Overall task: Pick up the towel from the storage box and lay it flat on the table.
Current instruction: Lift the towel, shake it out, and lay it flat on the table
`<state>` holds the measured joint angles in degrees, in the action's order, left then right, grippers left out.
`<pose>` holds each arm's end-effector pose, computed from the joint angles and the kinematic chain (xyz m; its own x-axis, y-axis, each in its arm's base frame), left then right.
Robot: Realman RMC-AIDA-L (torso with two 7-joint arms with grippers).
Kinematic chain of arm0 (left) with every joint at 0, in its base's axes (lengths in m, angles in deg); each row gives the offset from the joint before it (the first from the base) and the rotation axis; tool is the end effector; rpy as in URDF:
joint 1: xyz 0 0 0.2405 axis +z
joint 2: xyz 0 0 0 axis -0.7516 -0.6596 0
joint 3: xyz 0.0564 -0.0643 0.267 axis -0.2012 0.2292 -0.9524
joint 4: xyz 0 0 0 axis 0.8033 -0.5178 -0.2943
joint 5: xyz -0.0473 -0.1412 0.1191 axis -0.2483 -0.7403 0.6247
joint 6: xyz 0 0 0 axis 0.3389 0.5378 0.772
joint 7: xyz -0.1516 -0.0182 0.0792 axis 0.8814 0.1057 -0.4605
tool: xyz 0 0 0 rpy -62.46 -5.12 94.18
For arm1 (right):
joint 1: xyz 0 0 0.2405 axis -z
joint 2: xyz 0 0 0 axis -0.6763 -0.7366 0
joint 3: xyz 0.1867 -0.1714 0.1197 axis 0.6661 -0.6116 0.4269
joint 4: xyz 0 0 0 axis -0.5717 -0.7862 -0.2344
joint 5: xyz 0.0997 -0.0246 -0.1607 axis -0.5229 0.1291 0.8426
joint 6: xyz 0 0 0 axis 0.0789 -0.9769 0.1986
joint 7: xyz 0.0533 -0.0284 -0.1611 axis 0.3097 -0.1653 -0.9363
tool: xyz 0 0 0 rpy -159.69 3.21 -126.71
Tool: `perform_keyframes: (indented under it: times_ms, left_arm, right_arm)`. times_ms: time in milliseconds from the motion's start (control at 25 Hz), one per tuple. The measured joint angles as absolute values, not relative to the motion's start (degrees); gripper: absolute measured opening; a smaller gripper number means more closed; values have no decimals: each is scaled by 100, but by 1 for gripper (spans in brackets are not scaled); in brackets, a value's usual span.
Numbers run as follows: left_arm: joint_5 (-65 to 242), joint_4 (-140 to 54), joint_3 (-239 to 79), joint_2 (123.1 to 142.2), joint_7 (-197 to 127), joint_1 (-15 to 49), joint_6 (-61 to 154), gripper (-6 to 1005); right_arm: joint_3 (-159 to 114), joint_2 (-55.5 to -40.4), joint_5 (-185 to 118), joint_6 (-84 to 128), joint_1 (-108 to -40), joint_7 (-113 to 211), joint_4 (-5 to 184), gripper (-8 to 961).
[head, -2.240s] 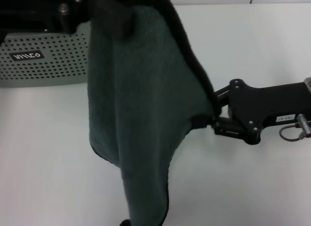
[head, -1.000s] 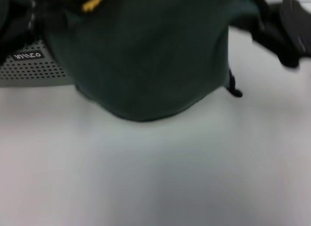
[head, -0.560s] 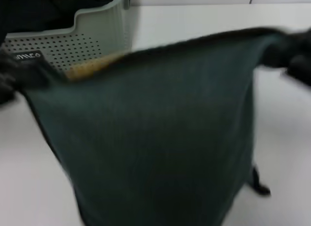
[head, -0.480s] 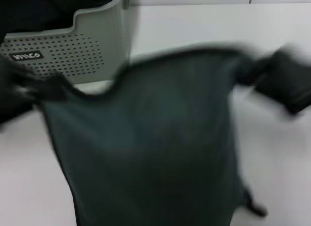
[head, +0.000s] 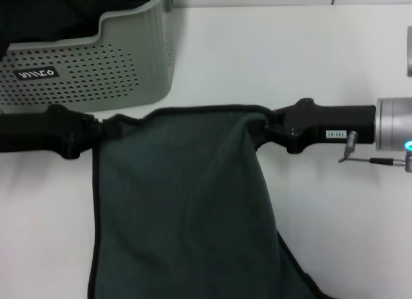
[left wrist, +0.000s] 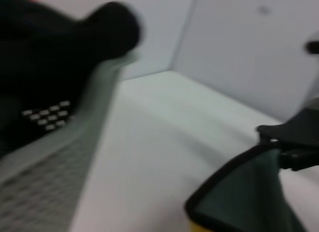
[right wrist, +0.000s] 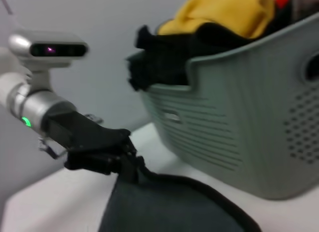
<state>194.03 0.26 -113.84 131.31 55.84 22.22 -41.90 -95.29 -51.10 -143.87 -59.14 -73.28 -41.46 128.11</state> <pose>-0.2892 0.3216 0.0159 0.7661 0.4743 0.4336 0.5684 -0.8150 -0.1126 0.1949 0.3492 -0.0726 0.7716 -0.3903 -0.5024 -0.4606 -0.8874 -0.0180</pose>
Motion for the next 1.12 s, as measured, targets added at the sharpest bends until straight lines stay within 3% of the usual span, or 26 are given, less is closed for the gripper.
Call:
perform_keyframes:
  times_ms: [440,880,1120]
  left_arm:
    - [19798,9,-11403,13141,6003,2004,-3085,157]
    - [19999,-22,-11399,13142,6038,1993,-2728,163]
    - [20033,-112,-11386,13165,6195,2003,-2662,166]
  right_arm:
    - [-9533,-5121,-14139,-5130,-7981,-4054,12325,11]
    - [-9589,-5144,-14271,-4869,-8019,-4129,12250,14]
    - [-9793,-5146,-14279,-4508,-7997,-4132,12313,118]
